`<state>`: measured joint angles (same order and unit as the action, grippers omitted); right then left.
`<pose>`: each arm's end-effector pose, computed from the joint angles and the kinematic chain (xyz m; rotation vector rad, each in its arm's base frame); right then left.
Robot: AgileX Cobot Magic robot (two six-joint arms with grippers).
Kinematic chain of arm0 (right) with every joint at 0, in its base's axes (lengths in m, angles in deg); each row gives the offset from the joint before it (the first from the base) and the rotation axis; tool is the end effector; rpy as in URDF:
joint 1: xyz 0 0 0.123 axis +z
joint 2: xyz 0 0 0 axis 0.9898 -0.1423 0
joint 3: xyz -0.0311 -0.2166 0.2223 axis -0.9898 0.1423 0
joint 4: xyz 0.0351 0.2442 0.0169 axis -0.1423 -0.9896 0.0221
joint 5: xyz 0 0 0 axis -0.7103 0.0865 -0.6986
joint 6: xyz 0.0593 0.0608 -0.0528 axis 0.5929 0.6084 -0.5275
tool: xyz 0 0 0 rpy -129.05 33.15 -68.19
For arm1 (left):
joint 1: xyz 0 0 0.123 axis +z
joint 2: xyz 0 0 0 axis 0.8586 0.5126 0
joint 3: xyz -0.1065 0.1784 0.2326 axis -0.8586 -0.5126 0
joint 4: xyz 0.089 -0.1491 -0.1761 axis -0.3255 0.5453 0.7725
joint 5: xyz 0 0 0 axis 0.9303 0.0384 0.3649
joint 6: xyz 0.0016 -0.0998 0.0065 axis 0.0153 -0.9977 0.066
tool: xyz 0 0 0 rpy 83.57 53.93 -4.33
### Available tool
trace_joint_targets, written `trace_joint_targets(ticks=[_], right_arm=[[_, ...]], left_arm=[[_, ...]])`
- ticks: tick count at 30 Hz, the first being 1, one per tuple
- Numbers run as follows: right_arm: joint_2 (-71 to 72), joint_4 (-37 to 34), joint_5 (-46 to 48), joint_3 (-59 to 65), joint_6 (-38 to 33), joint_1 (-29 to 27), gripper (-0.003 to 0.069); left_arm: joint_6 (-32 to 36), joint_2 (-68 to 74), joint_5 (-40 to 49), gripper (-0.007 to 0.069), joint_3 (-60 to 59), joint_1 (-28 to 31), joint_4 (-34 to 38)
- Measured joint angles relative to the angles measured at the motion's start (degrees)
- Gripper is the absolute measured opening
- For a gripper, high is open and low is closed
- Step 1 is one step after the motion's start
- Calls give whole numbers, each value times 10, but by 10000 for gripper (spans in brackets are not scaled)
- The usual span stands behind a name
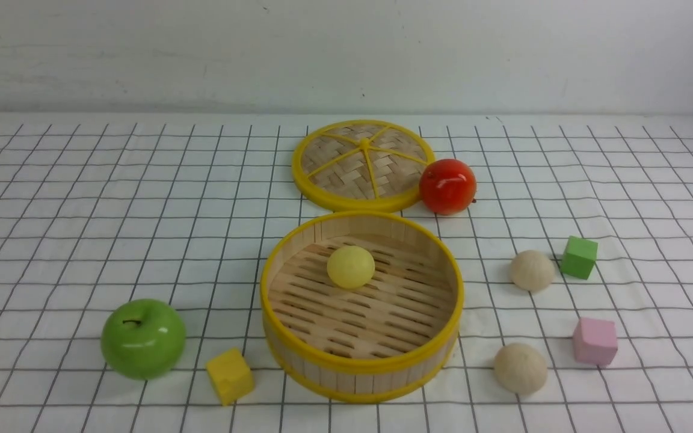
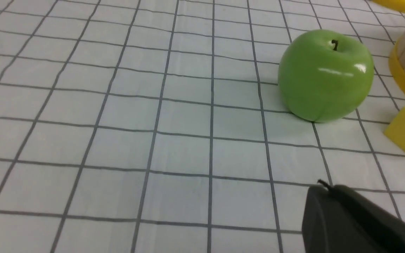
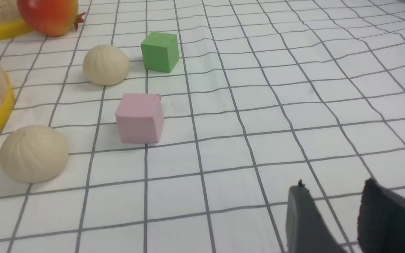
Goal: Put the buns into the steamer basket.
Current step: Use the right arm to grab a steamed stuffed bun
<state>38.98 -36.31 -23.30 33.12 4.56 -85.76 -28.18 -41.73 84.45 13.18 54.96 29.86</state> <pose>0.0285 -0.0073 0.1698 0.1425 1.8733 -0.0671 0.0282 0.0017 0.1650 -0.1051 1.9167 -0.1190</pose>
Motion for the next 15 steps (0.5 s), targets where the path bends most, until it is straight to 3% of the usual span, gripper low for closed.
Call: trace_joint_targets(ticks=[15], right_arm=[[0, 3, 0, 0, 0, 0, 239]], left_arm=[[0, 0, 0, -13, 0, 0, 0]])
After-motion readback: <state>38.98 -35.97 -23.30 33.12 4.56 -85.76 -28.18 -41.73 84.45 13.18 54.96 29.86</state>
